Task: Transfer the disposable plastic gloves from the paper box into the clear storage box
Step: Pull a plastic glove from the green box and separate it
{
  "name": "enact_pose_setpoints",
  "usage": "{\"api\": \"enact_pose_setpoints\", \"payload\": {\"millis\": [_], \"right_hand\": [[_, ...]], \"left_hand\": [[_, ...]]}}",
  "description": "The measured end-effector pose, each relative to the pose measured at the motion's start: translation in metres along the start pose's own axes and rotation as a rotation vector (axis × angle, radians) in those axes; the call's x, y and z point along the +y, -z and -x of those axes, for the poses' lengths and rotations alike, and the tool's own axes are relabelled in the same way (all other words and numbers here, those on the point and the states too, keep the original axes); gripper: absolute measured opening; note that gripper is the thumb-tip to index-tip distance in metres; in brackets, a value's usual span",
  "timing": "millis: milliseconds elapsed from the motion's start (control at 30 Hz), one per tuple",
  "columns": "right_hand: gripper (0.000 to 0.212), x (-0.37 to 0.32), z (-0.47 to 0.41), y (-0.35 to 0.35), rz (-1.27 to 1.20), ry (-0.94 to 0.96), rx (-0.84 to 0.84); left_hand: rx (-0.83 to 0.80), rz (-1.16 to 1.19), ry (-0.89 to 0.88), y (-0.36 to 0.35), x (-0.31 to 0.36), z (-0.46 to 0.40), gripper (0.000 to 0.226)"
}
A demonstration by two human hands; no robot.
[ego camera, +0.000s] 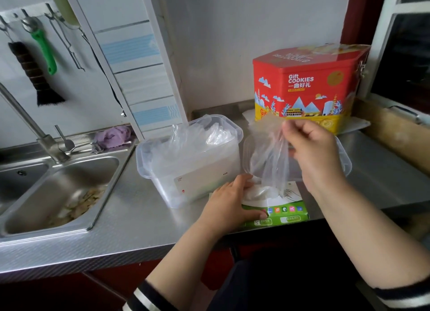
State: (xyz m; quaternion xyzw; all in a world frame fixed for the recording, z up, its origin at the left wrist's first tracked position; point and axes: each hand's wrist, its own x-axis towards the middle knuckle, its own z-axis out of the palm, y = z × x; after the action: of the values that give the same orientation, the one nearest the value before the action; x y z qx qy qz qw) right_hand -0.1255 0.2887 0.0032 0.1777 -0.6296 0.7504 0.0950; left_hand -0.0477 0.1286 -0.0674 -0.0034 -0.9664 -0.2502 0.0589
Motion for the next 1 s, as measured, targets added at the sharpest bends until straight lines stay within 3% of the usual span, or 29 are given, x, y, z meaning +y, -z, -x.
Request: {"api": "enact_pose_setpoints", "payload": {"millis": [133,200,267,333,367,433,500,567,667,833,1000], "right_hand": [[0.019,-0.029,-0.015,0.003,-0.224,0.015,0.149],[0.021,-0.038,-0.018,0.002,-0.211,0.112,0.177],[0.01,-0.043,-0.015,-0.001,-0.151,0.233,0.192],[0.011,-0.046,-0.006,-0.007,-0.058,0.379,0.169],[0.01,-0.046,0.0,-0.012,-0.018,0.459,0.132],[0.01,-0.04,0.012,-0.023,0.113,0.645,0.041],[0.014,-0.029,0.019,-0.037,0.296,0.867,-0.058],[0.018,-0.016,0.019,-0.051,0.448,1.049,-0.118],[0.026,-0.004,0.013,-0.07,0.581,1.156,-0.213],[0.046,0.003,-0.008,-0.101,0.821,1.075,-0.411],[0.065,-0.013,-0.028,-0.139,1.058,0.557,-0.832]], "left_hand": [[-0.024,0.009,-0.009,0.002,0.0,0.0,0.081],[0.045,0.023,-0.033,0.011,0.004,0.0,0.061],[0.349,0.16,-0.072,0.026,0.012,0.003,0.034],[0.64,0.464,-0.089,0.045,0.024,0.007,0.044],[0.658,0.633,-0.087,0.057,0.032,0.008,0.056],[0.437,0.935,-0.074,0.083,0.045,0.009,0.083],[0.145,1.177,-0.056,0.106,0.05,0.008,0.093],[0.045,1.216,-0.03,0.124,0.049,0.006,0.08],[0.208,1.185,0.078,0.139,0.038,0.003,0.033],[0.44,1.08,0.281,0.159,0.005,-0.009,0.025],[0.591,0.844,0.45,0.17,-0.042,-0.026,0.025]]}}
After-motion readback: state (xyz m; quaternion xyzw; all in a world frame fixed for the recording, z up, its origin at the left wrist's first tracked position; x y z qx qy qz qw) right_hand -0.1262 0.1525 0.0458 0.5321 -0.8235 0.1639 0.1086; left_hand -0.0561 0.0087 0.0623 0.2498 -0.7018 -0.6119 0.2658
